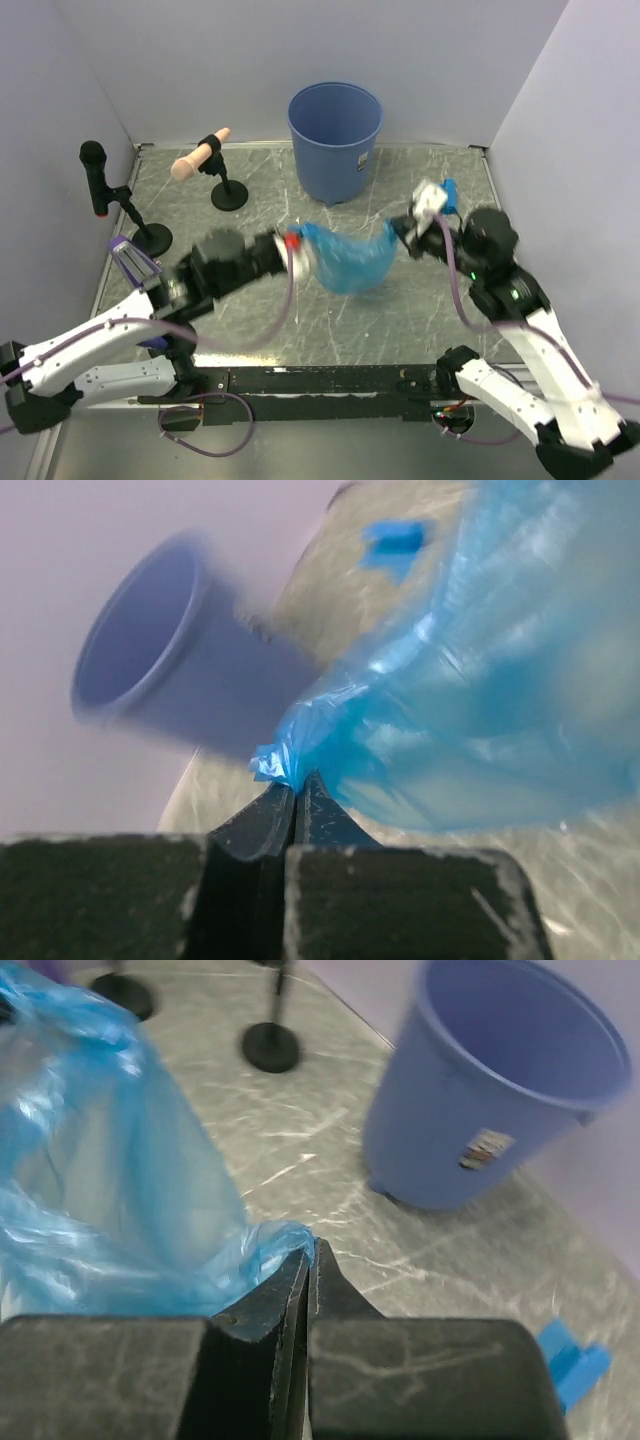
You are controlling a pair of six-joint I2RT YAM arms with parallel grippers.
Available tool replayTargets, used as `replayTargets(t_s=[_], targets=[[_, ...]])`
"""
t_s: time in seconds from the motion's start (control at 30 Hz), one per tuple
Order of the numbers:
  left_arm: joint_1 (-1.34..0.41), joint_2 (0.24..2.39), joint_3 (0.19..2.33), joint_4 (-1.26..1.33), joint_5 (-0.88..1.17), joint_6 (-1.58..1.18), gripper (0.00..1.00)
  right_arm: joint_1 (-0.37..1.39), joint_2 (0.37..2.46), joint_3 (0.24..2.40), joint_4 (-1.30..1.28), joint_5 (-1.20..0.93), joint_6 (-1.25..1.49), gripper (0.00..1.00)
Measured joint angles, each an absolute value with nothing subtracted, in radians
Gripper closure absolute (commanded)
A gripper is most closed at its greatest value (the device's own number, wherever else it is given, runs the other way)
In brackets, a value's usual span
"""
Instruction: Put the trash bags into the trash bin
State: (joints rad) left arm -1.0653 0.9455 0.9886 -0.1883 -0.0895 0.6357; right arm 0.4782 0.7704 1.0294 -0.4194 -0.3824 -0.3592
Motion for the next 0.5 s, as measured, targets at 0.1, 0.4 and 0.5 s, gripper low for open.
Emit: replayTargets(t_s=[0.1, 0.4, 0.5], targets=[[-0.855, 1.095, 1.194, -0.284, -0.092, 0.414, 0.99, 0.412, 0.962, 1.172, -0.395, -0.318, -0.252, 1.00], [-0.570, 1.734, 2.253, -0.407, -0.156, 0.159, 0.99, 0.208, 1.550, 2.043, -0.378, -0.237, -0.132, 1.00], [-0.643, 1.652, 2.216, -0.165, -0.151, 0.278, 0.99, 0.263, 1.431, 1.980, -0.163, -0.284, -0.230, 1.00]])
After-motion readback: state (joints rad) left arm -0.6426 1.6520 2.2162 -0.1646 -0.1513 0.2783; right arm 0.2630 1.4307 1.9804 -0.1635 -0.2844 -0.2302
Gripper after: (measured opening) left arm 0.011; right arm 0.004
